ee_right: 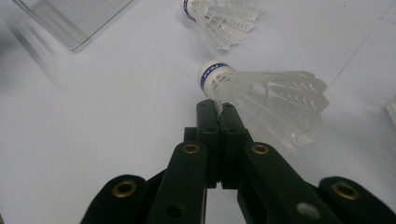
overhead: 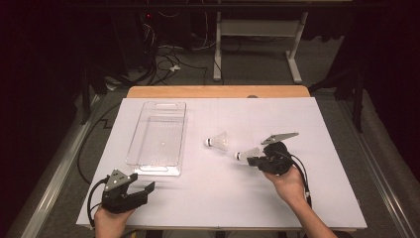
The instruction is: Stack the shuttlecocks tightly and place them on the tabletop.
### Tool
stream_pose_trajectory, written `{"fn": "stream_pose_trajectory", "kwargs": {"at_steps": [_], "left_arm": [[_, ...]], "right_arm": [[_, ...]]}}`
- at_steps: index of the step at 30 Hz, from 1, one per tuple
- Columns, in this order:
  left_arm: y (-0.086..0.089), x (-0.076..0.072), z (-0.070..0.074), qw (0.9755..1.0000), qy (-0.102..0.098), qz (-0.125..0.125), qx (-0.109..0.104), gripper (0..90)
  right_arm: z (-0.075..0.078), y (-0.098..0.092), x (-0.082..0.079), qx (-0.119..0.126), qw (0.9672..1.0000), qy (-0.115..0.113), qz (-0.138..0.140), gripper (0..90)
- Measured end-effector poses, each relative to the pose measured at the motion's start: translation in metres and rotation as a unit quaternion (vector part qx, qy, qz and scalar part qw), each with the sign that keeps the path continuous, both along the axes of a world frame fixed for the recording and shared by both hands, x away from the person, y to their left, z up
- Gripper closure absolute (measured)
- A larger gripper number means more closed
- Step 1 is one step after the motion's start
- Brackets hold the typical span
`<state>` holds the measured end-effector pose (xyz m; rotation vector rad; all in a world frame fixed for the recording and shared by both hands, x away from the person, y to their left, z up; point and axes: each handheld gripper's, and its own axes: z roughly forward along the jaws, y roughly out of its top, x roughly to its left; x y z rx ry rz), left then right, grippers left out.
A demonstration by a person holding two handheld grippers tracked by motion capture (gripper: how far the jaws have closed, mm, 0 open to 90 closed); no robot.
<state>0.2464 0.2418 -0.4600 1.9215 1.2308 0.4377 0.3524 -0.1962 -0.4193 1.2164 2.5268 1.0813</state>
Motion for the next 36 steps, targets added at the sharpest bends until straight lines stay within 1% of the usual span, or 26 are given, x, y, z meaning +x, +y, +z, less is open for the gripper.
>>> {"fn": "stream_pose_trajectory", "kwargs": {"at_steps": [7, 13, 28, 36], "left_arm": [[0.000, 0.000, 0.000, 1.0000, 0.000, 0.000, -0.001, 30.3], [0.000, 0.001, 0.000, 1.0000, 0.001, 0.001, -0.002, 30.3], [0.001, 0.000, 0.000, 1.0000, 0.000, 0.001, -0.002, 30.3], [0.001, 0.000, 0.000, 1.0000, 0.000, 0.002, -0.002, 30.3]], "right_arm": [[0.004, 0.003, 0.009, -0.005, 1.0000, -0.001, -0.004, 90.0], [0.004, 0.005, 0.017, -0.007, 0.9999, 0.002, -0.008, 90.0], [0.005, 0.007, 0.031, -0.004, 0.9998, 0.005, -0.020, 90.0], [0.005, 0.013, 0.038, -0.002, 0.9998, 0.010, -0.018, 90.0]]}}
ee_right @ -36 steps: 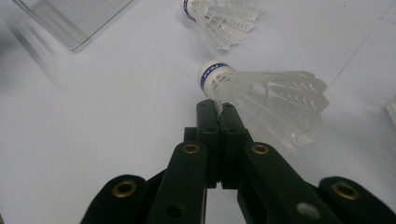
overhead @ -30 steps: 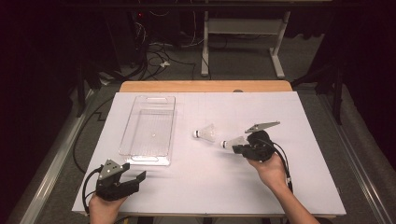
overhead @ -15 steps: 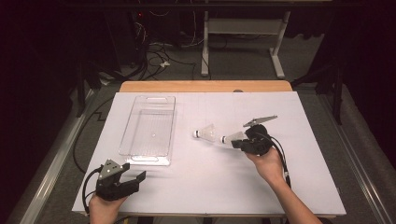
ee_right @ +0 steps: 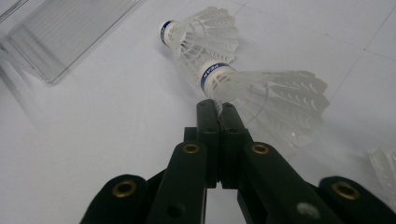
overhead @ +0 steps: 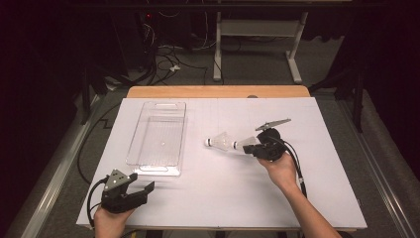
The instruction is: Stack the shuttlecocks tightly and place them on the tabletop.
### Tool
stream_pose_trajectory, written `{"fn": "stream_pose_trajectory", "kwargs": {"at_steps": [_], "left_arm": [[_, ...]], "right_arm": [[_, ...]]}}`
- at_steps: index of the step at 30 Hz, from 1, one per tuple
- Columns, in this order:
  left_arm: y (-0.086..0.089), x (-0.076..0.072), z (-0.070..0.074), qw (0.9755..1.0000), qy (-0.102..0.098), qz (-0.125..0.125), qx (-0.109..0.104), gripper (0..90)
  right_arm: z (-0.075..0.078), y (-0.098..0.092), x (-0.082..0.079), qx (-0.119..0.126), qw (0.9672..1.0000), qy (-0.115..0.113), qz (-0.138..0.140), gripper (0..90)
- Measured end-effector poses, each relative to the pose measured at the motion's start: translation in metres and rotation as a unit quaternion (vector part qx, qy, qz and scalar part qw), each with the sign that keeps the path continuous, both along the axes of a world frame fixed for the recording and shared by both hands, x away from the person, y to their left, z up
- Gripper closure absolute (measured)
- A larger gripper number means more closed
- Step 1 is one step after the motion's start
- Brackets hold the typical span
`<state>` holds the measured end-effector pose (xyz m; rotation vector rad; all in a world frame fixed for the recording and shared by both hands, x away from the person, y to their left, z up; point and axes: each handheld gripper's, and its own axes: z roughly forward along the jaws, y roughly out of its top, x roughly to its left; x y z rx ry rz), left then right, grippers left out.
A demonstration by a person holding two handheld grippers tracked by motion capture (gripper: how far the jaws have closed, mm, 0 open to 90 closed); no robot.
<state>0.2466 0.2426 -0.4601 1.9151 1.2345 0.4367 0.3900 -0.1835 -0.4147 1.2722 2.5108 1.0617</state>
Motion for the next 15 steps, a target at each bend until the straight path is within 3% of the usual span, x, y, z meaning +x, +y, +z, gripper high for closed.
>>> {"fn": "stream_pose_trajectory", "kwargs": {"at_steps": [15], "left_arm": [[0.000, 0.000, 0.000, 1.0000, 0.000, -0.001, 0.000, 30.3]], "right_arm": [[-0.004, 0.011, 0.012, 0.006, 0.9999, 0.009, 0.001, 90.0]]}}
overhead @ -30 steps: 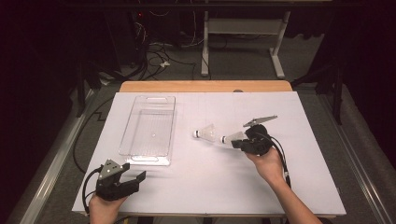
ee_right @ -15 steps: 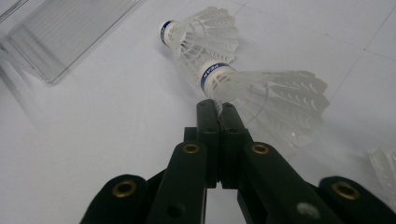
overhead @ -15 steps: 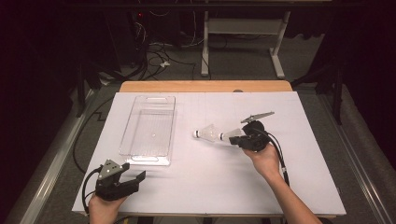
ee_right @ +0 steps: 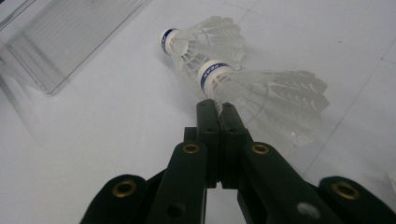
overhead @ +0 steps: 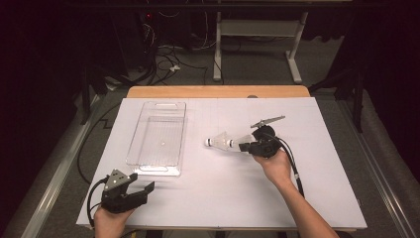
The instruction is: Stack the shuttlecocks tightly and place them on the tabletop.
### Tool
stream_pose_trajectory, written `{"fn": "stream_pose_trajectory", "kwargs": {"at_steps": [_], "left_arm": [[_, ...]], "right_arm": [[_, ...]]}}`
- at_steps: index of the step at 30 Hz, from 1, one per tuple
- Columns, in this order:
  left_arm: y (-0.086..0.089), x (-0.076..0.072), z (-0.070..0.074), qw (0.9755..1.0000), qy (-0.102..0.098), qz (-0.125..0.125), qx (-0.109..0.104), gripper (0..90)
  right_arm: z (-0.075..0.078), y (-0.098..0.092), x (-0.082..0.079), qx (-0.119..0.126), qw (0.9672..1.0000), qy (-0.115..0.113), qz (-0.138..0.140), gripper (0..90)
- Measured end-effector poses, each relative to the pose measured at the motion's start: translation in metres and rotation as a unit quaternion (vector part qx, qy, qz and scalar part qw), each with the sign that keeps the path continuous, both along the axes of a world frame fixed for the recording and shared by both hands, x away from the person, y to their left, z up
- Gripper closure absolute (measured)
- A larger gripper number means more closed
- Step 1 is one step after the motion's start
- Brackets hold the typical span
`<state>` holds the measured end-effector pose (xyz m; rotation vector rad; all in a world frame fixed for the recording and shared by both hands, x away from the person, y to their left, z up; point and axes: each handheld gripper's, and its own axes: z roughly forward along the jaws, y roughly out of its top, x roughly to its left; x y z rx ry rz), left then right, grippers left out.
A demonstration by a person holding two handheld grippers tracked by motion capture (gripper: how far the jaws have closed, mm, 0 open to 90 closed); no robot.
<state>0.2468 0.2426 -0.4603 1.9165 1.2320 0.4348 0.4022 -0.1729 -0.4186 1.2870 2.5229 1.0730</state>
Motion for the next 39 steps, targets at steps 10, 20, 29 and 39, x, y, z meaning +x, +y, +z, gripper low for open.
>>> {"fn": "stream_pose_trajectory", "kwargs": {"at_steps": [10, 20, 29, 39], "left_arm": [[0.000, 0.001, 0.000, 1.0000, 0.002, -0.002, 0.000, 30.3], [0.000, 0.000, 0.000, 1.0000, 0.001, -0.001, -0.001, 30.3], [0.000, 0.000, 0.000, 1.0000, 0.000, -0.002, 0.000, 30.3], [0.000, 0.000, 0.000, 1.0000, 0.001, -0.003, 0.000, 30.3]], "right_arm": [[-0.002, 0.008, 0.007, 0.002, 1.0000, 0.004, 0.002, 90.0], [-0.004, 0.015, 0.012, 0.002, 0.9999, 0.008, 0.006, 90.0], [-0.004, 0.021, 0.015, 0.005, 0.9999, 0.009, 0.009, 90.0], [-0.006, 0.027, 0.016, 0.008, 0.9998, 0.010, 0.016, 90.0]]}}
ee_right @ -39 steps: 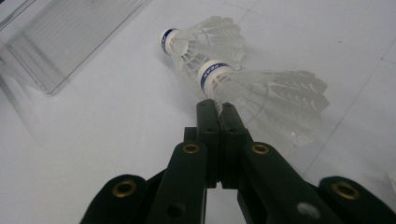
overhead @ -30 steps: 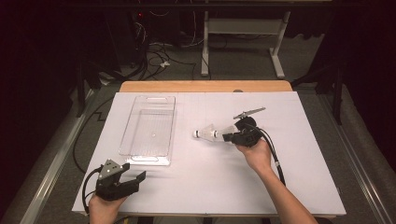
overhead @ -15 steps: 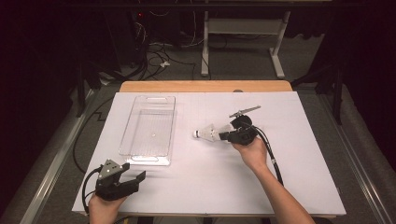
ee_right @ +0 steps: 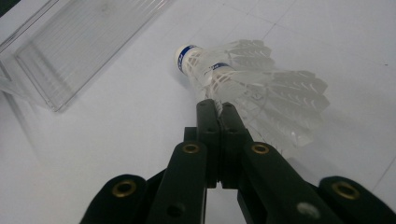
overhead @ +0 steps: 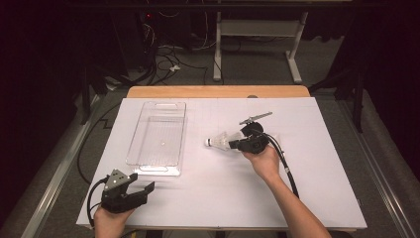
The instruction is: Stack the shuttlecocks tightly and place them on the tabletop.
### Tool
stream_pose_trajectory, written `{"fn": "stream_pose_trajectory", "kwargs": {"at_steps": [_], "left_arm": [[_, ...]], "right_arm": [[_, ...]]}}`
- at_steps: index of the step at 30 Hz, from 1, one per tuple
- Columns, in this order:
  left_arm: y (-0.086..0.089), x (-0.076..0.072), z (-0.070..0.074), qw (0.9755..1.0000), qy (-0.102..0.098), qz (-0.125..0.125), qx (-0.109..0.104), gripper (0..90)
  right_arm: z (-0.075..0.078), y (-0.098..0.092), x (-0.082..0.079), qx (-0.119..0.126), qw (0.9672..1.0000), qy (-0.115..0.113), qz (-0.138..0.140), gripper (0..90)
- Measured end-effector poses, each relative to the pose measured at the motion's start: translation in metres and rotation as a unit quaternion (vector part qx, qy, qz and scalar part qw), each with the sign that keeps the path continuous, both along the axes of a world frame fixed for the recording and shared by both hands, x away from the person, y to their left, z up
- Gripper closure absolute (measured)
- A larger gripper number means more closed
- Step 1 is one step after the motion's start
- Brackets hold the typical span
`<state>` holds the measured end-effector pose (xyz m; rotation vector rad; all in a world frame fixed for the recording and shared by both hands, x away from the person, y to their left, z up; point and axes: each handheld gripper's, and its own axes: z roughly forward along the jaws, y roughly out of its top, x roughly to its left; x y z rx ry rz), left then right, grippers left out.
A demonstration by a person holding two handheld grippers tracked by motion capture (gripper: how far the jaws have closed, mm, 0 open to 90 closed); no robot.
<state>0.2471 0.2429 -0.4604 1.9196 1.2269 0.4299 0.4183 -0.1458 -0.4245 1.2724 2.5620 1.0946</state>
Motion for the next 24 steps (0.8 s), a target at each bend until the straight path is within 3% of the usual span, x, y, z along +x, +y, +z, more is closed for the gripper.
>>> {"fn": "stream_pose_trajectory", "kwargs": {"at_steps": [24], "left_arm": [[-0.0004, 0.0003, -0.0001, 1.0000, 0.001, -0.003, 0.002, 30.2]], "right_arm": [[-0.0016, 0.0095, 0.0020, 0.007, 0.9999, -0.002, 0.009, 90.0]]}}
